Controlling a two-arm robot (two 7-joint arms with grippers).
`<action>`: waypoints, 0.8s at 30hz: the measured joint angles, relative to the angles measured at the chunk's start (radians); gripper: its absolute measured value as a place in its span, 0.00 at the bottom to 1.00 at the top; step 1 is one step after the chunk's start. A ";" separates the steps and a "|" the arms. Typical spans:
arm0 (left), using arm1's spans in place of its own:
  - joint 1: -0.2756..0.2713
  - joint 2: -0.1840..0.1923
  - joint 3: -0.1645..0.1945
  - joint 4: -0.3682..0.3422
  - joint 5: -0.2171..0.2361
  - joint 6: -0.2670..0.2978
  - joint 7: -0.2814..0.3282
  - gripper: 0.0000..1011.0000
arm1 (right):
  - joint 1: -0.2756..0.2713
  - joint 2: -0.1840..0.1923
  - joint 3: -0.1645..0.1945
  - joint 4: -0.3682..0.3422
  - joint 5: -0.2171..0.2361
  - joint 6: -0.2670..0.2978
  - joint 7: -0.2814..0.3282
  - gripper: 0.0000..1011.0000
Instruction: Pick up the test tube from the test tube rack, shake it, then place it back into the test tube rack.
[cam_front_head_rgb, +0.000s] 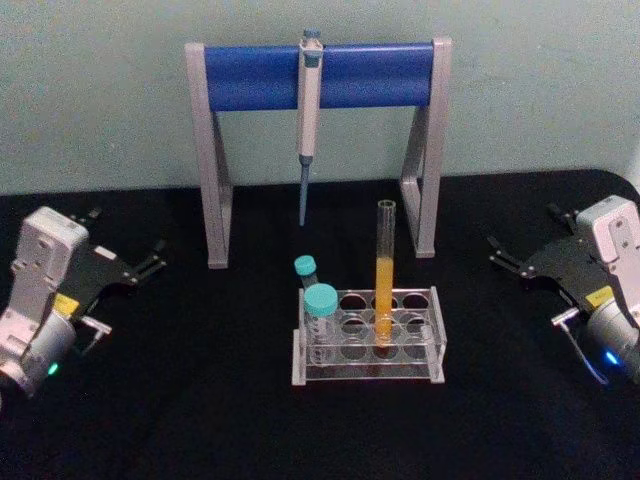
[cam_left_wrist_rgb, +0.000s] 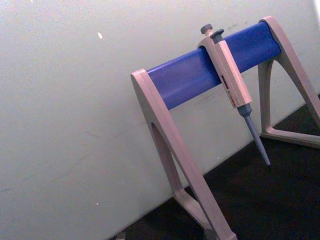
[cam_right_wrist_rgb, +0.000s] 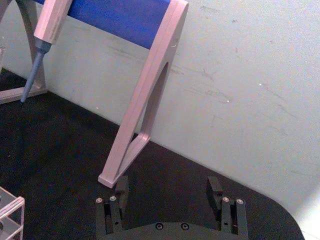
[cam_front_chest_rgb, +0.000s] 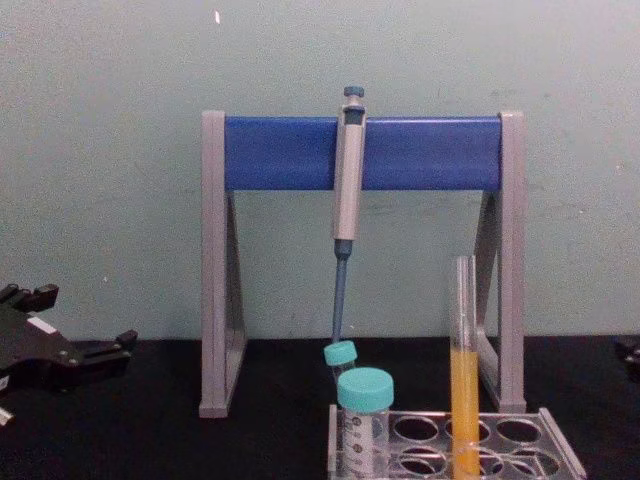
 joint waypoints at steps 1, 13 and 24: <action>0.000 0.000 0.000 0.000 0.000 0.000 0.000 0.99 | -0.004 0.000 0.005 -0.005 0.001 0.002 0.006 0.99; 0.000 0.000 0.000 0.000 0.000 0.000 0.000 0.99 | -0.109 0.028 0.069 -0.144 0.115 0.052 0.105 0.99; 0.000 0.000 0.000 0.000 0.000 0.000 0.000 0.99 | -0.174 0.041 0.101 -0.259 0.237 0.138 0.228 0.99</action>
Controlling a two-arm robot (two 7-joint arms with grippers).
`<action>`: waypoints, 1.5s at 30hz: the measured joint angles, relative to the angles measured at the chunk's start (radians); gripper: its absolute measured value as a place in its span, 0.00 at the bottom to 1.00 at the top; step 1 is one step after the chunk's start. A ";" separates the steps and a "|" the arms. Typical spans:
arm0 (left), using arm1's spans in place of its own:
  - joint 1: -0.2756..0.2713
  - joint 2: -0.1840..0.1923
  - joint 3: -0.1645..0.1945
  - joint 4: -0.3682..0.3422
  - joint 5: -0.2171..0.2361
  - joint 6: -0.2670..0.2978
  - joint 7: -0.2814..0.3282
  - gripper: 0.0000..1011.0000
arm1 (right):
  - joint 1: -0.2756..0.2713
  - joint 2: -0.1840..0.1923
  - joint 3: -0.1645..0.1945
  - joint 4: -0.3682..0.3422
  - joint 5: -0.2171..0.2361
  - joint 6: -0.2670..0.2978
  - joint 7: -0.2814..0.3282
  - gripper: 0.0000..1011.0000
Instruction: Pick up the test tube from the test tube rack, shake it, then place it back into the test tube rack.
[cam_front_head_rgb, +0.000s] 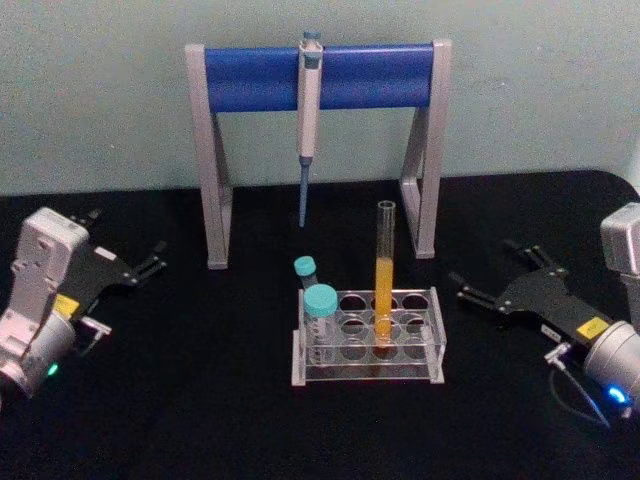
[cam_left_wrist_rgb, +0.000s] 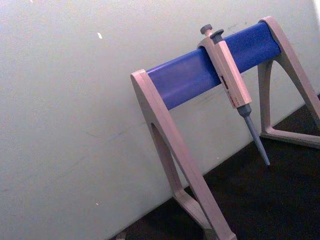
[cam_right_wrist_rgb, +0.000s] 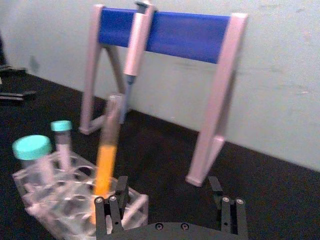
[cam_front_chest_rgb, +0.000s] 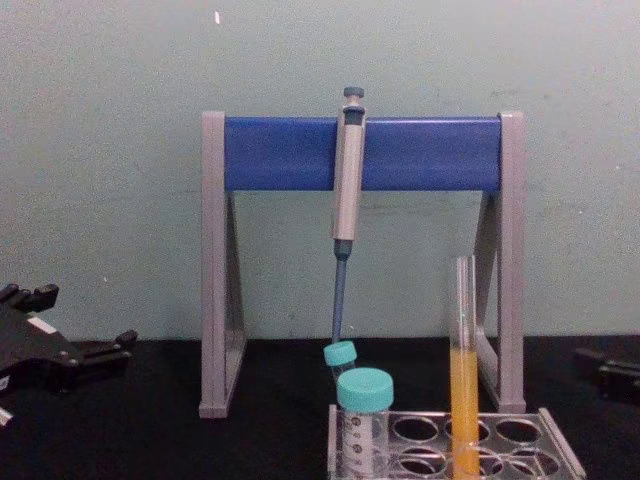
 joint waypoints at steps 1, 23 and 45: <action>0.000 0.000 0.000 0.000 0.000 0.000 0.000 0.99 | -0.002 -0.001 0.000 -0.006 0.005 0.008 0.007 0.99; 0.000 0.000 0.000 0.000 0.000 0.000 0.000 0.99 | 0.110 -0.099 -0.054 0.036 0.068 0.214 0.143 0.99; 0.000 0.000 0.000 0.000 0.000 0.000 0.000 0.99 | 0.246 -0.204 -0.102 0.200 0.019 0.216 0.157 0.99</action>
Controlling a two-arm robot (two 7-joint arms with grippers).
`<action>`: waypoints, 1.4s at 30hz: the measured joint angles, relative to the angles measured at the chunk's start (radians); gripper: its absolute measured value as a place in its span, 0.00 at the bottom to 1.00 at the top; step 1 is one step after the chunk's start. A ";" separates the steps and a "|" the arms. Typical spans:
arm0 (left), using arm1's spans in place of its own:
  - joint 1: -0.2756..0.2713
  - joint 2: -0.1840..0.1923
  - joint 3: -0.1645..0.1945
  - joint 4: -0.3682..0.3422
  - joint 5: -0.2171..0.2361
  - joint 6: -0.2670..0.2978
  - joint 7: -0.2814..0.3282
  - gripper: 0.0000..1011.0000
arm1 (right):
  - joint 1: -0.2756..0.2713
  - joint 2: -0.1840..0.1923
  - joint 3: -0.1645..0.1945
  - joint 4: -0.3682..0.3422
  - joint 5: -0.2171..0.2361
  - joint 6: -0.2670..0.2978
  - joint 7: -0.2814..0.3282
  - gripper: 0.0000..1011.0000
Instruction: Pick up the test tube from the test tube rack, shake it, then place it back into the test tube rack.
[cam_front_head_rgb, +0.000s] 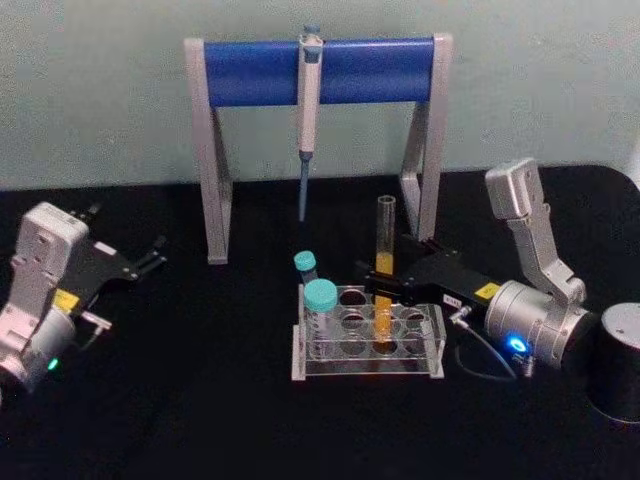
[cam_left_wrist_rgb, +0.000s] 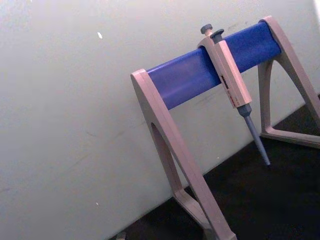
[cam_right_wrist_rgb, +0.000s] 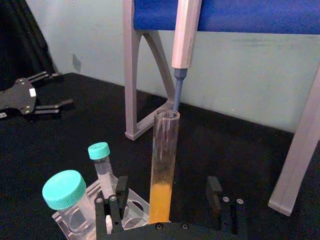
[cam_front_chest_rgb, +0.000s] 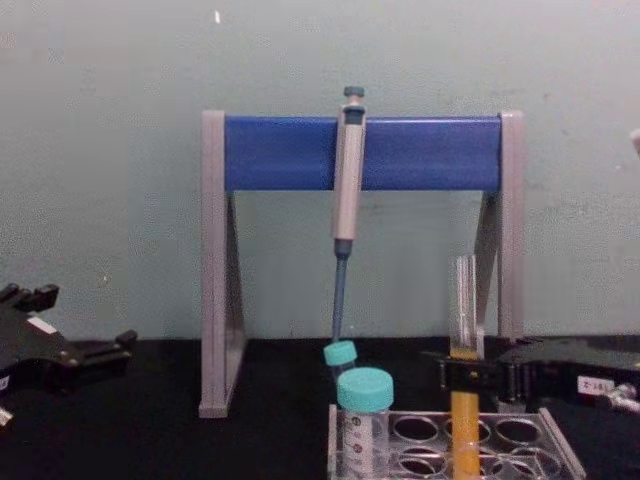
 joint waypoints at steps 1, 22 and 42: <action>0.000 0.000 0.000 0.000 0.000 0.000 0.000 0.99 | 0.002 -0.002 0.000 0.003 -0.001 -0.001 0.001 0.99; 0.000 0.000 0.000 0.000 0.000 0.000 0.000 0.99 | 0.017 -0.020 -0.002 0.028 -0.003 -0.012 0.012 0.99; 0.000 0.000 0.000 0.000 0.000 0.000 0.000 0.99 | 0.016 -0.019 -0.002 0.026 -0.002 -0.011 0.011 0.47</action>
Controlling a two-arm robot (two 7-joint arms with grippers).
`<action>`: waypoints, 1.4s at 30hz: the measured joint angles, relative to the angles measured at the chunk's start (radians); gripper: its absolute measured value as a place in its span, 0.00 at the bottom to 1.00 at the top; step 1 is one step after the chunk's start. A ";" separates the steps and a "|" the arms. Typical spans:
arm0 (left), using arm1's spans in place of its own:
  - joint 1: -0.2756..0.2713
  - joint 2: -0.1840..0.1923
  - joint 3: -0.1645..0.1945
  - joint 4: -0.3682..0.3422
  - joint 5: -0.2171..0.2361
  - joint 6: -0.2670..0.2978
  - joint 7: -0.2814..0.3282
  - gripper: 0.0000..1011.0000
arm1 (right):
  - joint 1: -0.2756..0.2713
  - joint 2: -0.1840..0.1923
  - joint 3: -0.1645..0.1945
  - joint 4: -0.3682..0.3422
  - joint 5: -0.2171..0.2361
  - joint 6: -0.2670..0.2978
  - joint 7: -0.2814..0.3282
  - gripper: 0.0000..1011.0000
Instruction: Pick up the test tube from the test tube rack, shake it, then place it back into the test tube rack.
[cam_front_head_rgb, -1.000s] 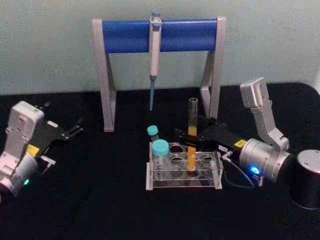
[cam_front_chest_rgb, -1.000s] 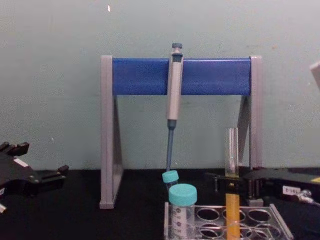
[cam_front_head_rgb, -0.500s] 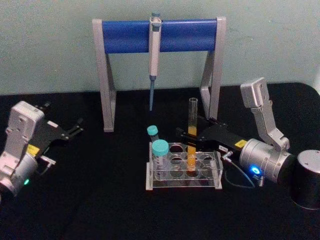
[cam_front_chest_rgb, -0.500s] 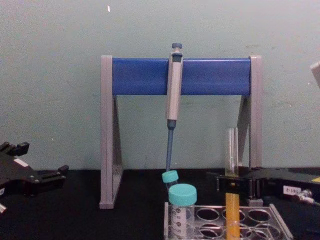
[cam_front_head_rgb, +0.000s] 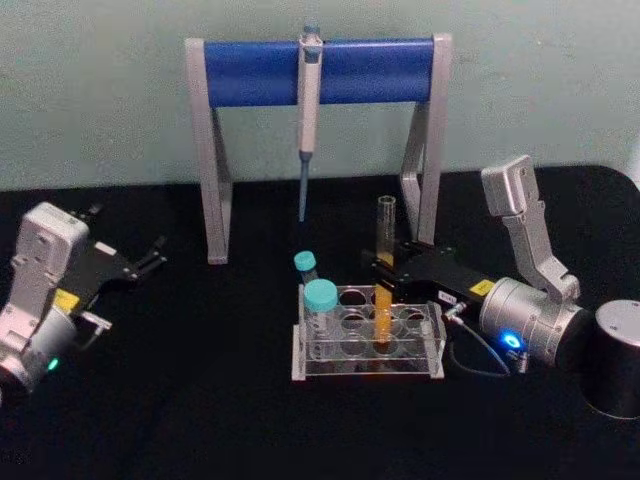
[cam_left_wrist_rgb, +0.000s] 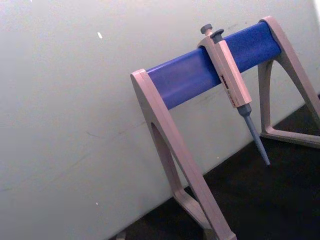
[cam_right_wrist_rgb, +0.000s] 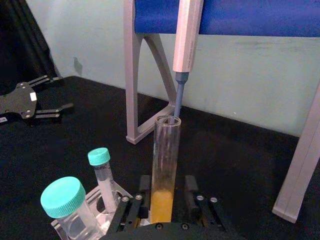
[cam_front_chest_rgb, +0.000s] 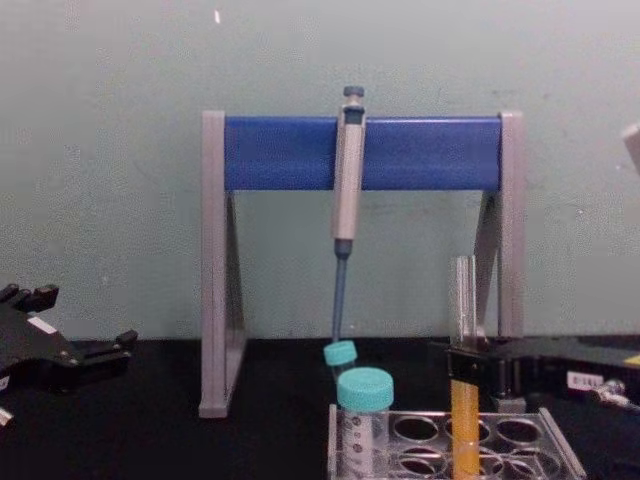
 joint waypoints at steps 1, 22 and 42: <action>0.000 0.000 0.000 0.000 0.000 0.000 0.000 0.99 | 0.000 0.000 0.000 0.000 0.000 0.000 0.000 0.44; 0.000 0.000 0.000 0.000 0.000 0.000 0.000 0.99 | -0.003 0.000 0.001 -0.001 0.000 -0.008 -0.001 0.23; 0.000 0.000 0.000 0.000 0.000 0.000 0.000 0.99 | -0.060 -0.001 0.016 -0.050 -0.097 -0.164 -0.002 0.23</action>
